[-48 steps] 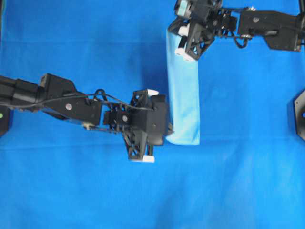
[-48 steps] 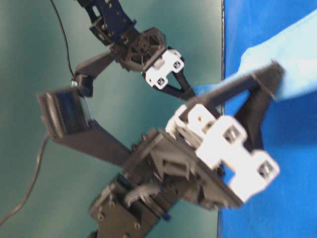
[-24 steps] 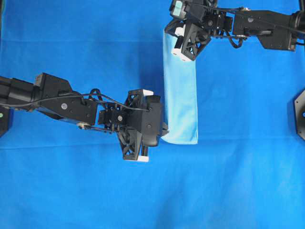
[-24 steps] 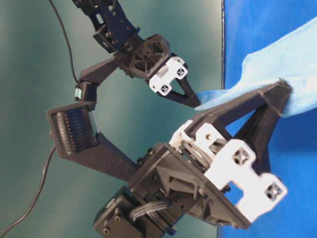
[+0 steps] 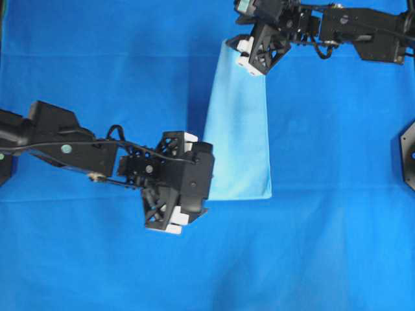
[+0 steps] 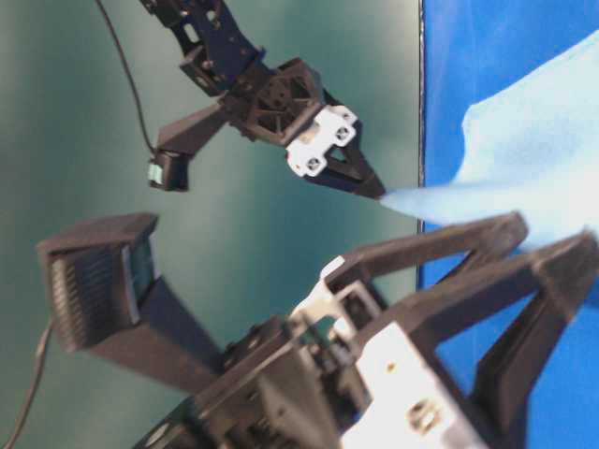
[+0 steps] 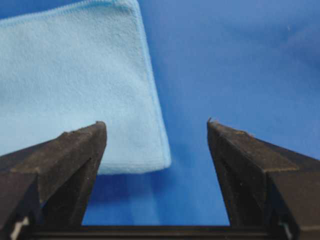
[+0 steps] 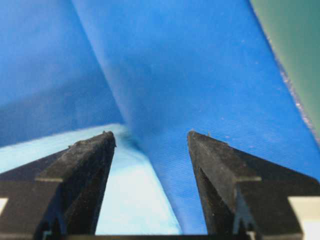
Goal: Fold the light blue towel.
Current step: 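Lay the strip vertically and open both grippers to release it, then withdraw both open grippers to the sides of the towel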
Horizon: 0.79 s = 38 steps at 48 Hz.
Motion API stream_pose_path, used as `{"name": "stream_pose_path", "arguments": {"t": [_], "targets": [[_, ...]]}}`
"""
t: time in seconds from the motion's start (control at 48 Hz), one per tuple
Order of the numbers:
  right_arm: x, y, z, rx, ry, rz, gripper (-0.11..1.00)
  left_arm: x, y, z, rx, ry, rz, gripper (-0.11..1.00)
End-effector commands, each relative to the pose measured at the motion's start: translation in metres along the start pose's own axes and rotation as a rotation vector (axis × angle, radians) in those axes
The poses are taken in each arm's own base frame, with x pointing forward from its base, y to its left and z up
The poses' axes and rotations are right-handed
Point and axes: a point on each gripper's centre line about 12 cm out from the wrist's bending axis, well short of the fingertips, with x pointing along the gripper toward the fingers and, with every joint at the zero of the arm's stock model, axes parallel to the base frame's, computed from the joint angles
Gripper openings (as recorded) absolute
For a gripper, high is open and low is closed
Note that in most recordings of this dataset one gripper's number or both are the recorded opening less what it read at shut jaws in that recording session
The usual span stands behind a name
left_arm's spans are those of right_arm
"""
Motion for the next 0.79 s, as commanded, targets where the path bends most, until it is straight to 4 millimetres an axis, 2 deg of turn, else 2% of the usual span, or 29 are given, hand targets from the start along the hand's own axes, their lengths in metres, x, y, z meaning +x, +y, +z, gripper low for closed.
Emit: {"name": "stream_pose_path", "arguments": {"t": [0.0,0.146,0.271,0.458,0.625,0.771], "targets": [[-0.021,-0.004,0.018,0.01,-0.057,-0.012,0.61,-0.024,0.001,0.013,-0.002,-0.034,0.002,0.74],[-0.047,-0.008,0.022,0.017,-0.081,-0.027,0.61,-0.046,0.006,0.008,-0.008,-0.047,0.011,0.74],[-0.073,-0.009,0.017,0.031,-0.113,-0.027,0.61,-0.066,0.016,0.002,-0.027,-0.072,0.034,0.74],[-0.111,0.001,-0.005,0.067,-0.185,0.018,0.61,-0.096,0.039,-0.009,-0.067,-0.201,0.098,0.73],[-0.146,0.019,-0.029,0.074,-0.281,0.102,0.61,-0.125,0.057,-0.023,-0.095,-0.359,0.168,0.73],[-0.164,0.03,-0.053,0.087,-0.328,0.168,0.61,-0.143,0.064,-0.04,-0.108,-0.439,0.21,0.73]]}}
